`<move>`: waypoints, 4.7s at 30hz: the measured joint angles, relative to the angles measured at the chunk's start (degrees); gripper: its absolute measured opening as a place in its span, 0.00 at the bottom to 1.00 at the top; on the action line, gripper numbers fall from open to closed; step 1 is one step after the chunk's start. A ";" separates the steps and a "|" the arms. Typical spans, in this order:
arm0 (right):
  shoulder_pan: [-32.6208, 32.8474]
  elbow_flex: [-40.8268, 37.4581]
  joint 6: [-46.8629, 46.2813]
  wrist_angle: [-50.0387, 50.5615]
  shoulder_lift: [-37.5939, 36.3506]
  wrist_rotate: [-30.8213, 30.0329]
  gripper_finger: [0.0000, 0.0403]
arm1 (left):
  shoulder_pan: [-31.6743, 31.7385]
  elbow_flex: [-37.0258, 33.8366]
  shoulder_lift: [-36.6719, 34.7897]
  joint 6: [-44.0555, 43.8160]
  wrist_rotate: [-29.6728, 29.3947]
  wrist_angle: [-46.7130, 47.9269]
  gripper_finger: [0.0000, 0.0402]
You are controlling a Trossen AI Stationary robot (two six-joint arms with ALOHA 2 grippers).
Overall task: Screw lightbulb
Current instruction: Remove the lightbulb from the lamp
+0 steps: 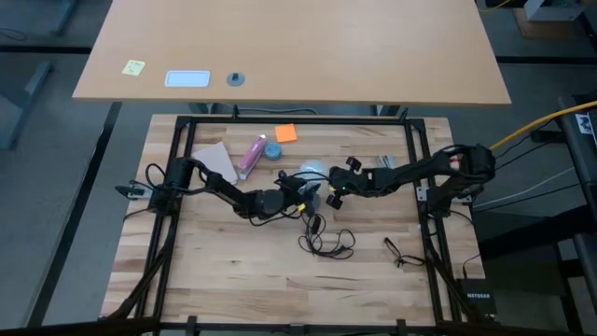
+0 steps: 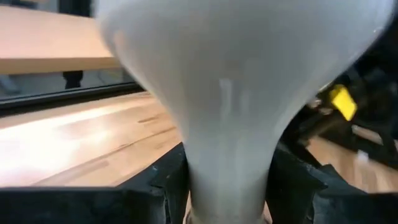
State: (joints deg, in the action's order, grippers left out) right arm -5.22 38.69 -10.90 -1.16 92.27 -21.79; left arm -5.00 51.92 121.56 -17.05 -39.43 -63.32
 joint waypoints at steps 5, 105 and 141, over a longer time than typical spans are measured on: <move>0.01 -0.03 -0.86 -7.94 5.01 2.91 0.15 | -1.18 -0.08 0.20 5.51 2.53 0.63 0.40; 9.45 -0.03 -25.37 -15.86 8.87 3.37 0.15 | -3.21 -0.08 0.31 11.25 -8.58 1.32 0.40; -4.14 0.08 3.60 11.85 -21.33 0.20 0.15 | -5.76 -0.19 0.55 9.54 -16.95 -0.68 0.40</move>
State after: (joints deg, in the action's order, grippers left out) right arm -9.36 38.76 -7.30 10.69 70.94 -21.59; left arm -10.76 51.72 122.10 -7.50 -56.38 -64.00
